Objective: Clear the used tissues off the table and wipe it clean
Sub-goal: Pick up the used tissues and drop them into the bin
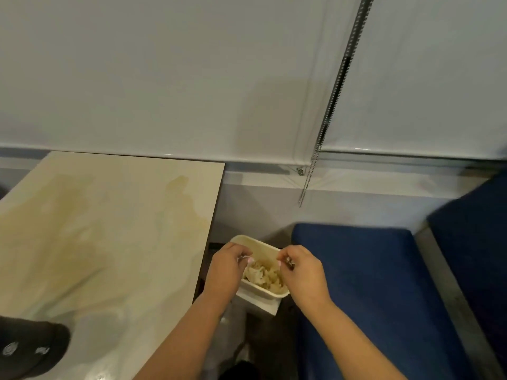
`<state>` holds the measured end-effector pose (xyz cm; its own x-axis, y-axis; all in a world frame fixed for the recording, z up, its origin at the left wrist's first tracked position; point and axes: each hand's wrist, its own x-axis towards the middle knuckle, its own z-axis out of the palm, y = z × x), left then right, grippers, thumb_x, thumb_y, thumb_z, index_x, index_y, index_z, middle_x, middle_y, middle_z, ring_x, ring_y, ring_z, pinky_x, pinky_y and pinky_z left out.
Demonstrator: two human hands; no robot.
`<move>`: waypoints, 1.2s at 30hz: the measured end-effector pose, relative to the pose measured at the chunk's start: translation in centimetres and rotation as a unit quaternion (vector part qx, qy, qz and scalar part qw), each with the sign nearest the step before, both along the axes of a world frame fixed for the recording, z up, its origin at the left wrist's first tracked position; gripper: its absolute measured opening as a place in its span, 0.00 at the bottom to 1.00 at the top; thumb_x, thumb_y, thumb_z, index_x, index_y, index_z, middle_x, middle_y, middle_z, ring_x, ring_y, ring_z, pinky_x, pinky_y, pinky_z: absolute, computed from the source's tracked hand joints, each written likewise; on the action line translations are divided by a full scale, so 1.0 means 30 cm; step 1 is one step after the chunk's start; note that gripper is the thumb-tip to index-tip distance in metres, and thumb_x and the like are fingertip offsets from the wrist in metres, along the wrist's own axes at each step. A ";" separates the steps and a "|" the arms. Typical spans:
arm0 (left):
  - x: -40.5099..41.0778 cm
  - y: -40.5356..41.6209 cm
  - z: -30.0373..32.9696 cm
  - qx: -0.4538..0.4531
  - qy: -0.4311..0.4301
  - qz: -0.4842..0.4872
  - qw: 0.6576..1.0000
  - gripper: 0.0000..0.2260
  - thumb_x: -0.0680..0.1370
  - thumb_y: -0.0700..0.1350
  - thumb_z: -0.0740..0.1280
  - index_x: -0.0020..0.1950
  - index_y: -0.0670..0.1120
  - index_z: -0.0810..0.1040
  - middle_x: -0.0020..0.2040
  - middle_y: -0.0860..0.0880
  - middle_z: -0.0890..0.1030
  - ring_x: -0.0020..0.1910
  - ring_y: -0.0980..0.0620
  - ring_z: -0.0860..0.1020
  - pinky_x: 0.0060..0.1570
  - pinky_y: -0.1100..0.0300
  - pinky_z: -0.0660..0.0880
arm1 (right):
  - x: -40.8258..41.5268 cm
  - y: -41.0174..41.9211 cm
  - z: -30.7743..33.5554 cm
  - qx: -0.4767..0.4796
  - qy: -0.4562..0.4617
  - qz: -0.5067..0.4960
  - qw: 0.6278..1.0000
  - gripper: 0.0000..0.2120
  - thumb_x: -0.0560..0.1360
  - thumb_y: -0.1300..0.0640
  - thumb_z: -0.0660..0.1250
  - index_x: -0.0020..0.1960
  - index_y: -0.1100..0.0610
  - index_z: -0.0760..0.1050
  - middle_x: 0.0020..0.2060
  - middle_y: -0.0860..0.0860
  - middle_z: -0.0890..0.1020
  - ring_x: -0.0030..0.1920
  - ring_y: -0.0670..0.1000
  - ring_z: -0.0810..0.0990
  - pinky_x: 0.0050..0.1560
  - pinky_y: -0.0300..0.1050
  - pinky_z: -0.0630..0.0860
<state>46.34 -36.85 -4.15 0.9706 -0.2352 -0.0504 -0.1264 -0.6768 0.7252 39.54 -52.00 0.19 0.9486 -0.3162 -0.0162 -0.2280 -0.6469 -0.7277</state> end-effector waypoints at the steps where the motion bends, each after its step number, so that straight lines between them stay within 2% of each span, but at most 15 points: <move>1: 0.019 -0.009 -0.015 0.005 0.010 -0.005 1.000 0.06 0.73 0.40 0.71 0.49 0.47 0.82 0.48 0.53 0.79 0.46 0.56 0.77 0.47 0.66 0.71 | 0.012 -0.011 -0.009 -0.001 0.001 -0.005 1.000 0.08 0.72 0.68 0.66 0.43 0.56 0.80 0.40 0.46 0.76 0.37 0.39 0.74 0.39 0.24 0.67; 5: 0.097 -0.040 -0.079 0.017 0.044 -0.015 0.999 0.06 0.75 0.41 0.69 0.51 0.47 0.81 0.49 0.54 0.77 0.45 0.57 0.76 0.45 0.71 0.67 | 0.062 -0.042 -0.054 -0.004 0.020 -0.016 1.000 0.08 0.72 0.68 0.66 0.45 0.58 0.80 0.42 0.45 0.76 0.38 0.39 0.74 0.39 0.23 0.67; 10: 0.205 -0.067 -0.201 0.036 0.094 -0.035 0.994 0.09 0.75 0.42 0.69 0.55 0.47 0.80 0.51 0.54 0.77 0.45 0.60 0.73 0.39 0.75 0.67 | 0.141 -0.062 -0.143 -0.008 0.035 -0.027 0.999 0.07 0.72 0.67 0.67 0.44 0.57 0.80 0.41 0.45 0.77 0.38 0.38 0.74 0.40 0.24 0.67; 15: 0.267 -0.078 -0.278 0.060 0.131 -0.039 0.989 0.10 0.74 0.42 0.70 0.56 0.47 0.80 0.55 0.51 0.77 0.52 0.54 0.76 0.53 0.62 0.74 | 0.198 -0.061 -0.200 -0.006 0.047 -0.026 0.999 0.07 0.72 0.67 0.68 0.44 0.57 0.80 0.42 0.46 0.77 0.38 0.38 0.74 0.40 0.24 0.68; 19: 0.276 -0.064 -0.304 0.062 0.135 -0.040 0.988 0.10 0.74 0.41 0.70 0.55 0.47 0.81 0.56 0.50 0.77 0.53 0.53 0.76 0.51 0.65 0.72 | 0.223 -0.052 -0.239 -0.018 0.066 -0.006 0.998 0.06 0.72 0.66 0.69 0.44 0.56 0.79 0.43 0.44 0.76 0.37 0.40 0.73 0.39 0.23 0.67; 25: 0.259 -0.035 -0.313 0.040 0.128 -0.038 0.990 0.10 0.75 0.35 0.67 0.52 0.47 0.81 0.56 0.49 0.77 0.53 0.52 0.77 0.51 0.68 0.71 | 0.263 -0.044 -0.306 -0.026 0.112 0.017 0.993 0.06 0.73 0.64 0.68 0.47 0.54 0.80 0.46 0.44 0.74 0.44 0.43 0.74 0.39 0.23 0.66; 29: 0.244 -0.022 -0.306 0.029 0.126 -0.033 0.991 0.11 0.75 0.33 0.65 0.52 0.47 0.81 0.56 0.50 0.77 0.54 0.53 0.76 0.49 0.71 0.69 | 0.291 -0.039 -0.353 -0.027 0.158 0.040 0.986 0.10 0.75 0.63 0.67 0.54 0.54 0.80 0.54 0.46 0.76 0.51 0.45 0.76 0.45 0.22 0.65; 31: 0.239 -0.022 -0.302 0.026 0.124 -0.034 0.991 0.11 0.76 0.34 0.65 0.52 0.46 0.81 0.56 0.50 0.77 0.55 0.53 0.76 0.50 0.72 0.69 | 0.297 -0.039 -0.363 -0.031 0.182 0.054 0.981 0.12 0.75 0.63 0.67 0.56 0.54 0.80 0.58 0.46 0.76 0.55 0.46 0.76 0.50 0.26 0.65; 36: 0.227 -0.018 -0.288 0.011 0.130 -0.029 0.991 0.11 0.76 0.34 0.65 0.52 0.47 0.81 0.55 0.52 0.76 0.54 0.55 0.75 0.50 0.71 0.69 | 0.276 -0.042 -0.369 -0.043 0.209 0.060 0.975 0.13 0.75 0.60 0.66 0.59 0.51 0.79 0.63 0.47 0.73 0.60 0.46 0.73 0.56 0.30 0.65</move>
